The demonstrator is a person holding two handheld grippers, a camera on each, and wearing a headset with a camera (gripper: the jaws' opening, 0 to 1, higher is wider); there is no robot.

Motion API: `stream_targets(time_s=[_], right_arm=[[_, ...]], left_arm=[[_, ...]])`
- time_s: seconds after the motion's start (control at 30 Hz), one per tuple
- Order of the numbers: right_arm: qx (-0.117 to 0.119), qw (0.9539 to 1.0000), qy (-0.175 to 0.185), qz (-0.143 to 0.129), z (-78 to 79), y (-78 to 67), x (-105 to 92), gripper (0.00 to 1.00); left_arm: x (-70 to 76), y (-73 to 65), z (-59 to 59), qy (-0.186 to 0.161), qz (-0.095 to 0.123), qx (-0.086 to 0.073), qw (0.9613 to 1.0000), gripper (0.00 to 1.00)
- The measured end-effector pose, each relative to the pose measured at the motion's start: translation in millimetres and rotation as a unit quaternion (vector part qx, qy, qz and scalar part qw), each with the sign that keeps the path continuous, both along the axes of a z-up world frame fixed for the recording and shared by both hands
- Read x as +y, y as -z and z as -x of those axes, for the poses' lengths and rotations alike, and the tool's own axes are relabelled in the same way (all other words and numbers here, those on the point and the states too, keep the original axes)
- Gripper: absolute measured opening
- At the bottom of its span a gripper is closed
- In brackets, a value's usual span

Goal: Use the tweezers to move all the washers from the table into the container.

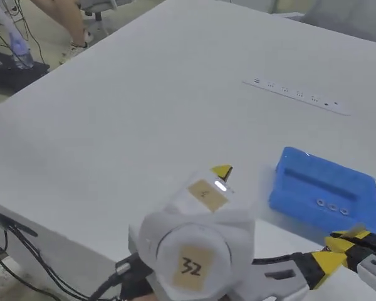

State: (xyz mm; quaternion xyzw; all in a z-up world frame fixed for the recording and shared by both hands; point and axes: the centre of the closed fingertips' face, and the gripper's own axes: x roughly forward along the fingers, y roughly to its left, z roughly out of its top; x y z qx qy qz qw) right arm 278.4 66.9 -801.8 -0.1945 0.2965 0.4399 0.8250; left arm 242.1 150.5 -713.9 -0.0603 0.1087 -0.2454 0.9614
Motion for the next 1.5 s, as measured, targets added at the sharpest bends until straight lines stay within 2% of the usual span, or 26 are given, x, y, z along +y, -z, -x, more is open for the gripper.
stream_targets(time_s=[0.07, 0.2, 0.27, 0.33, 0.4, 0.43, 0.47, 0.5, 0.57, 0.67, 0.73, 0.77, 0.8, 0.87, 0.9, 0.93, 1.03, 1.1, 1.2, 1.33, 1.4, 1.5], right_arm=[[0.014, 0.9997, 0.011, -0.014, -3.8, 0.2, 2.0, 0.02], [0.023, 0.999, 0.031, -0.024, -10.1, 0.6, 0.6, 0.02], [0.039, 0.9966, 0.056, -0.047, -13.3, 0.2, -0.7, 0.02], [0.048, 0.9942, 0.08, -0.054, -15.4, -0.4, -5.4, 0.02], [0.011, 0.9921, 0.098, -0.078, -22.6, -13.4, -8.6, 0.02], [-0.001, 0.9912, 0.095, -0.092, -22.2, -21.6, -7.8, 0.02], [-0.006, 0.9912, 0.093, -0.095, -21.0, -26.2, -8.7, 0.02], [-0.021, 0.989, 0.101, -0.106, -23.2, -35.9, -10.7, 0.02], [-0.027, 0.9866, 0.104, -0.122, -24.1, -46.3, -11.8, 0.02], [-0.025, 0.9862, 0.103, -0.128, -26.1, -54.0, -14.8, 0.02], [-0.028, 0.9828, 0.113, -0.144, -31.3, -61.5, -16.8, 0.02], [-0.021, 0.9769, 0.126, -0.172, -34.5, -68.0, -15.5, 0.02], [-0.016, 0.9734, 0.132, -0.187, -36.7, -71.7, -15.0, 0.02], [-0.003, 0.9694, 0.131, -0.208, -40.4, -76.5, -12.5, 0.02], [-0.004, 0.9686, 0.133, -0.21, -42.9, -77.8, -13.0, 0.02], [0.0, 0.9653, 0.138, -0.221, -47.9, -79.3, -12.1, 0.02], [0.015, 0.9581, 0.156, -0.239, -63.0, -77.9, -12.4, 0.02], [0.037, 0.9516, 0.176, -0.249, -75.1, -72.8, -13.3, 0.02], [0.047, 0.9472, 0.188, -0.255, -89.2, -68.2, -10.5, 0.02], [0.075, 0.94, 0.202, -0.265, -104.7, -55.1, -8.3, 0.02], [0.078, 0.9408, 0.204, -0.26, -109.6, -49.6, -7.2, 0.02], [0.075, 0.9496, 0.198, -0.231, -115.4, -38.1, -6.7, 0.02]], left_arm=[[0.7, -0.2, 0.0, -0.002, 0.0, 0.0, 1.0, 0.97], [1.5, -0.2, 0.0, -0.003, -0.005, -0.002, 1.0, 0.96], [1.7, 1.5, 0.1, -0.003, -0.01, 0.001, 0.9999, 0.96], [1.3, 1.5, -0.1, -0.003, -0.011, 0.001, 0.9999, 0.96], [0.2, 1.8, -0.1, 0.0, -0.013, 0.002, 0.9999, 0.96], [0.0, 2.9, -0.1, 0.001, -0.017, 0.004, 0.9998, 0.96], [-0.4, 3.1, 0.0, 0.002, -0.017, 0.004, 0.9998, 0.96], [-0.9, 2.9, 0.1, 0.004, -0.017, 0.004, 0.9998, 0.95], [-1.2, 2.2, 0.2, 0.005, -0.018, 0.002, 0.9998, 0.95], [-1.1, 1.7, 0.1, 0.004, -0.017, 0.002, 0.9998, 0.95], [-0.9, 1.5, 0.0, 0.003, -0.017, 0.002, 0.9998, 0.95], [-0.9, 1.2, -0.1, 0.003, -0.017, 0.001, 0.9999, 0.95], [-0.7, 0.8, -0.1, 0.002, -0.017, 0.0, 0.9998, 0.95], [0.8, 0.9, -0.4, -0.001, -0.024, -0.002, 0.9997, 0.95], [0.9, 0.9, -0.3, -0.002, -0.024, -0.002, 0.9997, 0.95], [0.1, 1.5, 0.0, 0.0, -0.021, 0.001, 0.9998, 0.95], [1.9, 2.0, -0.3, -0.003, -0.023, 0.001, 0.9997, 0.95], [2.7, 2.1, -0.2, -0.004, -0.02, 0.002, 0.9998, 0.94], [3.5, 2.7, -0.2, -0.005, -0.02, 0.003, 0.9998, 0.94], [2.1, 4.4, 0.1, -0.001, -0.023, 0.006, 0.9997, 0.93], [2.4, 4.9, 0.2, -0.002, -0.027, 0.006, 0.9996, 0.93], [2.3, 4.5, 0.2, -0.002, -0.025, 0.006, 0.9997, 0.93]])
